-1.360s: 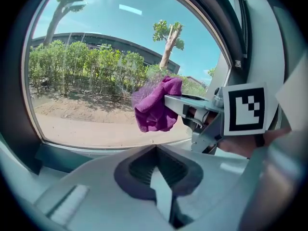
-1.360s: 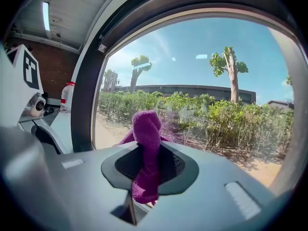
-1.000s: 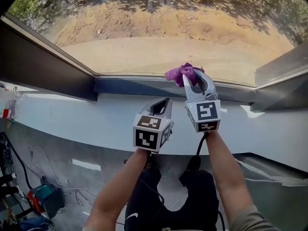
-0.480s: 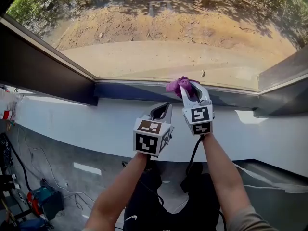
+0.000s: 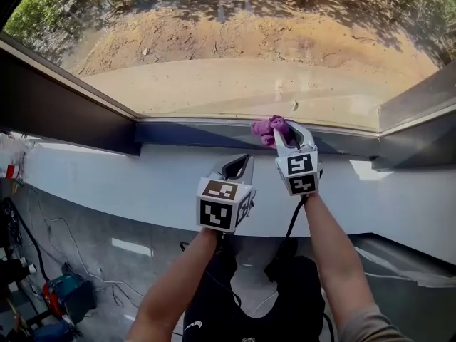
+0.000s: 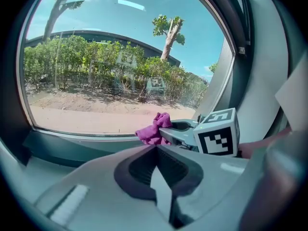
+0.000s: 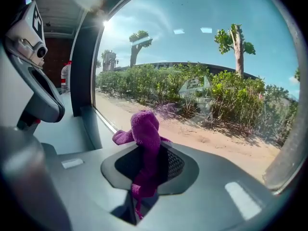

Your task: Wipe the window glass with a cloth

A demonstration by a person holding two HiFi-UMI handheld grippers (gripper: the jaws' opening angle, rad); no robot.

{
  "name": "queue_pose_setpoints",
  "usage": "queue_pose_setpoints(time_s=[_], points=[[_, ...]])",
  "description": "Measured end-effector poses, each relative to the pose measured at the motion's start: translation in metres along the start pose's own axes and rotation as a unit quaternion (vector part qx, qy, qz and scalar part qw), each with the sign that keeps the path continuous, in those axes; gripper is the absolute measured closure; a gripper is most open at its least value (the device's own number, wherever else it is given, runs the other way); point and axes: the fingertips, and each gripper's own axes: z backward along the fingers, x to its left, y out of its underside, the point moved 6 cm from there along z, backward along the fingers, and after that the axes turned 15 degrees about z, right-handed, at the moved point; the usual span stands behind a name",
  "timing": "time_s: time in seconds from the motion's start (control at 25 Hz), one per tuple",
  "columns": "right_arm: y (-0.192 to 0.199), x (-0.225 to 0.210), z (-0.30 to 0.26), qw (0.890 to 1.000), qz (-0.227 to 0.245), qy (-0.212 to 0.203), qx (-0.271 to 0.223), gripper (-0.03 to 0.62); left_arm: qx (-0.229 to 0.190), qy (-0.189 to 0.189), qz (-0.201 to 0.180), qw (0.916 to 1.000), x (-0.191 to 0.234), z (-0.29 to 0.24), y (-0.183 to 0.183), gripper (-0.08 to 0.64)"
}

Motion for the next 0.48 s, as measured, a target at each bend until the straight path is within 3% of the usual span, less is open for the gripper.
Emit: queue_pose_setpoints(time_s=[0.24,0.48], points=[[0.019,-0.024,0.014,1.000,-0.023,0.010,0.001,0.494,0.008,0.009,0.005,0.9999,-0.020,-0.006,0.002,0.560],[-0.007,-0.034,0.030,1.000,-0.022,0.011,-0.019,0.494,0.010,0.012,0.005,0.9999,-0.039,-0.001,-0.003,0.560]])
